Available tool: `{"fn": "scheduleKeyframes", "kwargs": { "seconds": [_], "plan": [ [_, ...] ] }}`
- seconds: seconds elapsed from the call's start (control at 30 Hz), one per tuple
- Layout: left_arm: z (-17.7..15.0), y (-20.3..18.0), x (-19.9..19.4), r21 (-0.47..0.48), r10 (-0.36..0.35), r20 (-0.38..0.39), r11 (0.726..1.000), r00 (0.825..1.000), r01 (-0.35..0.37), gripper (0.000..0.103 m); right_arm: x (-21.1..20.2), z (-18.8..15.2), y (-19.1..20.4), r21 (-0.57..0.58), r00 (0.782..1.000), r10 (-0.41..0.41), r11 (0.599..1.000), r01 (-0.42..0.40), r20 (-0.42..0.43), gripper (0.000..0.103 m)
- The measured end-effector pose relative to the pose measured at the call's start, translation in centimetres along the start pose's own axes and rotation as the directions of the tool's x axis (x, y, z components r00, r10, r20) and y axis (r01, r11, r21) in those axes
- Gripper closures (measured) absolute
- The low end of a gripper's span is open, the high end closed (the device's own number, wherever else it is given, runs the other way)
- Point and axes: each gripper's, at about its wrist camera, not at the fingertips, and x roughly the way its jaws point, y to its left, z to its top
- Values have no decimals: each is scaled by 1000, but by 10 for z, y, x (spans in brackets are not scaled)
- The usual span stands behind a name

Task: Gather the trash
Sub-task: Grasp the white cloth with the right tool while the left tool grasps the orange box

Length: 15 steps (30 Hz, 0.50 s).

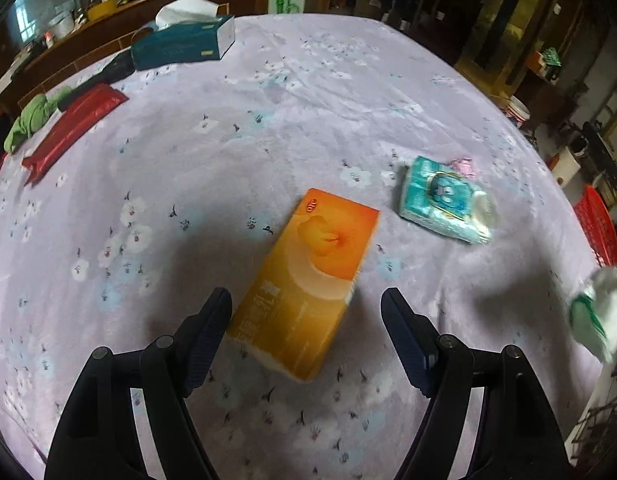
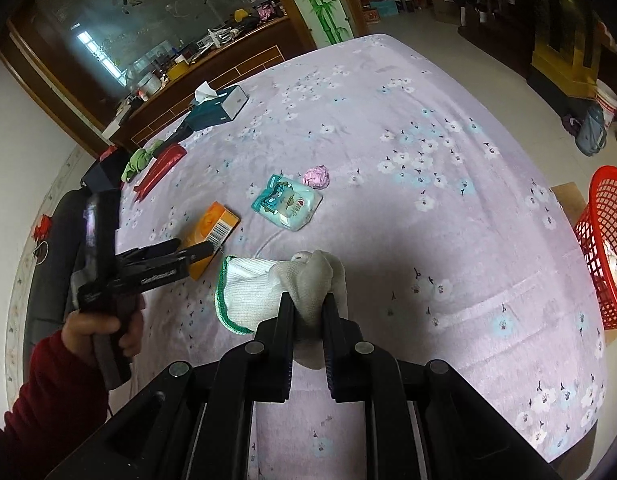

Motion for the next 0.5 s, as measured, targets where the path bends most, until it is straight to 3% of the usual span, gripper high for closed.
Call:
{"fn": "scheduleKeyframes", "kwargs": {
  "seconds": [0.07, 0.13, 0.4, 0.5],
  "plan": [
    [1, 1, 5, -23, -8, 4, 1000, 1000, 8, 28, -2, -1, 1, -2, 1000, 1, 1000, -1, 2, 90],
    [1, 1, 5, -42, -1, 15, 999, 1000, 2, 38, -3, -2, 1, -2, 1000, 5, 1000, -5, 3, 90],
    [-16, -6, -13, -127, 18, 64, 992, 998, -10, 58, -8, -6, 7, -32, 1000, -12, 999, 13, 26, 90],
    [-31, -15, -32, -158, 9, 98, 987, 995, 7, 60, -9, -8, 9, -45, 999, -22, 999, 24, 38, 90]
  ]
}}
